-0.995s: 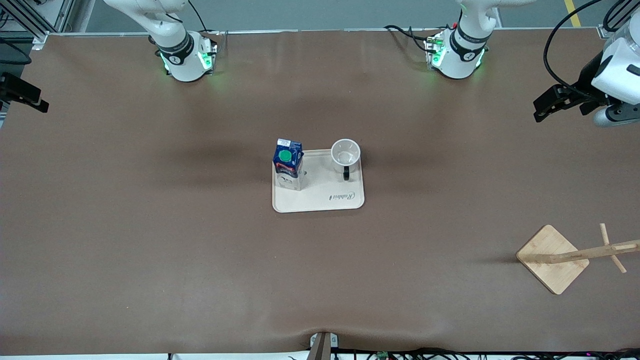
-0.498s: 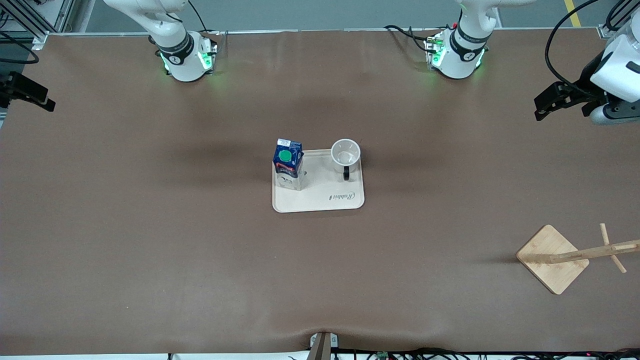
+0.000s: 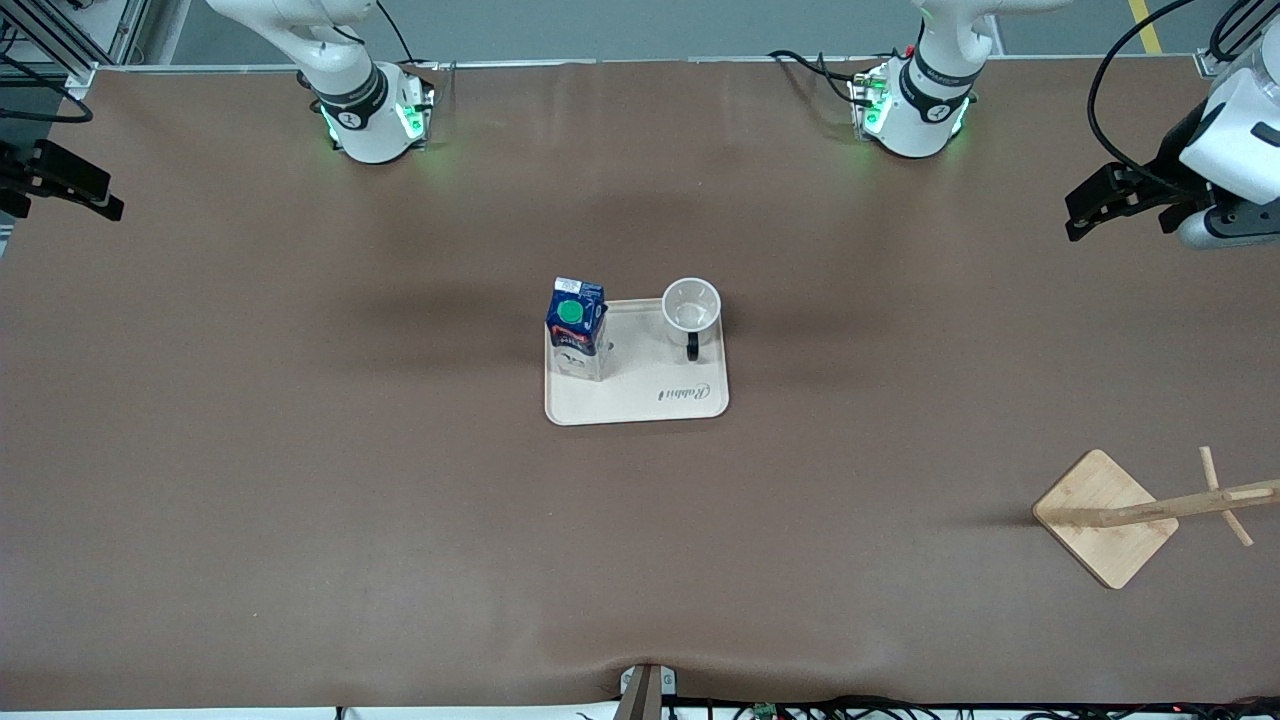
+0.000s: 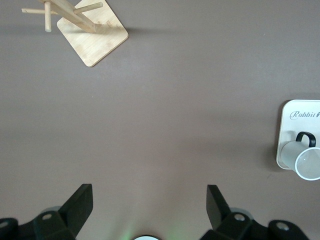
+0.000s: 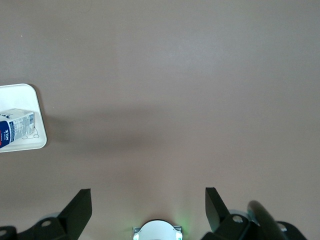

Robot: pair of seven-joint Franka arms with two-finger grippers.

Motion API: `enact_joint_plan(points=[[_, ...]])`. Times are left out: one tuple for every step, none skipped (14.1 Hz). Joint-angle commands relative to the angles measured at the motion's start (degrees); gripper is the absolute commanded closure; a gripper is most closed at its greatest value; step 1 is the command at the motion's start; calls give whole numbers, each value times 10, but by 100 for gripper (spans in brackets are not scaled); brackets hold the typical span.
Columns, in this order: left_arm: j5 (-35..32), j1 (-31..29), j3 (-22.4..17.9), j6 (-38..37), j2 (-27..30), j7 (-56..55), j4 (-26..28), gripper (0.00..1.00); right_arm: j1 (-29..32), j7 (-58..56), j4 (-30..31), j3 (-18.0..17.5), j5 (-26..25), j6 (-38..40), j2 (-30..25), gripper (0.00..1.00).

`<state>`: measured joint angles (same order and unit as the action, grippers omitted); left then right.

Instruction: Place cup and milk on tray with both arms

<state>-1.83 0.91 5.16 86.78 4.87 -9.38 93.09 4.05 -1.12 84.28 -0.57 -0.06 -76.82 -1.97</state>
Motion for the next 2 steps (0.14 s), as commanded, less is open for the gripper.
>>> enact_joint_plan(points=[[9,-2,2,-3,7,-5,-5,0,-1,-9,1,3,5,7,-9,0],[9,-1,3,-3,6,-6,-6,0,-1,-9,2,3,5,7,-9,0]])
